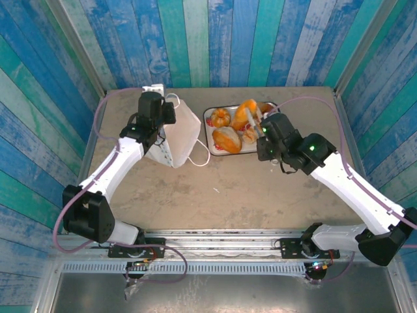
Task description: Take the fake bread out of the paper bag
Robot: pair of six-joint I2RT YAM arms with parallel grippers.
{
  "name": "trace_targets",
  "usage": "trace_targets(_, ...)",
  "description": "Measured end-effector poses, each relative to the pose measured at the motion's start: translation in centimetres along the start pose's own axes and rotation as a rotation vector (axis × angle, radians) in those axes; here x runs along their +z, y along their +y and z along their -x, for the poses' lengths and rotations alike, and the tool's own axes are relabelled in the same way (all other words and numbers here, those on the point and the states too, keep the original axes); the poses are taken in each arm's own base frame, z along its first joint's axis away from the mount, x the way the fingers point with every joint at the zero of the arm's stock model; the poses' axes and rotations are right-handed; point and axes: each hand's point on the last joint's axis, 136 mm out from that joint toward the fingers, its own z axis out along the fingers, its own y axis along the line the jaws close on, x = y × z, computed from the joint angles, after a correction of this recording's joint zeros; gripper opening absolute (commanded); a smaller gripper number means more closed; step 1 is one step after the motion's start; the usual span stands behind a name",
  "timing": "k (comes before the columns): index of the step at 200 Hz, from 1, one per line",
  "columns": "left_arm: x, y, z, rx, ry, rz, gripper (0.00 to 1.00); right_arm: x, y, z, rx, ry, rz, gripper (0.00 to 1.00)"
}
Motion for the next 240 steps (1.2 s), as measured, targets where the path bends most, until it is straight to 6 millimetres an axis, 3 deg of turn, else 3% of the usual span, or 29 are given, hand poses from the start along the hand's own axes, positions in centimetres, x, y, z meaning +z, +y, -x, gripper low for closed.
trace_targets(20,0.0,0.0,0.0,-0.001,-0.001,-0.002,0.00,0.5,-2.6,0.5,0.009,-0.009,-0.098,0.13)
trace_targets(51,0.0,-0.1,0.0,-0.003,-0.001,-0.006,0.00,1.9,-4.7,0.6,-0.027,0.011,-0.219,0.14)
trace_targets(154,0.0,-0.1,-0.1,-0.003,0.001,-0.009,0.00,7.5,-7.4,0.4,-0.195,0.135,-0.482,0.20)
trace_targets(240,0.1,-0.4,-0.4,-0.004,0.004,-0.025,0.00,9.6,-8.4,0.1,-0.299,0.239,-0.590,0.24)
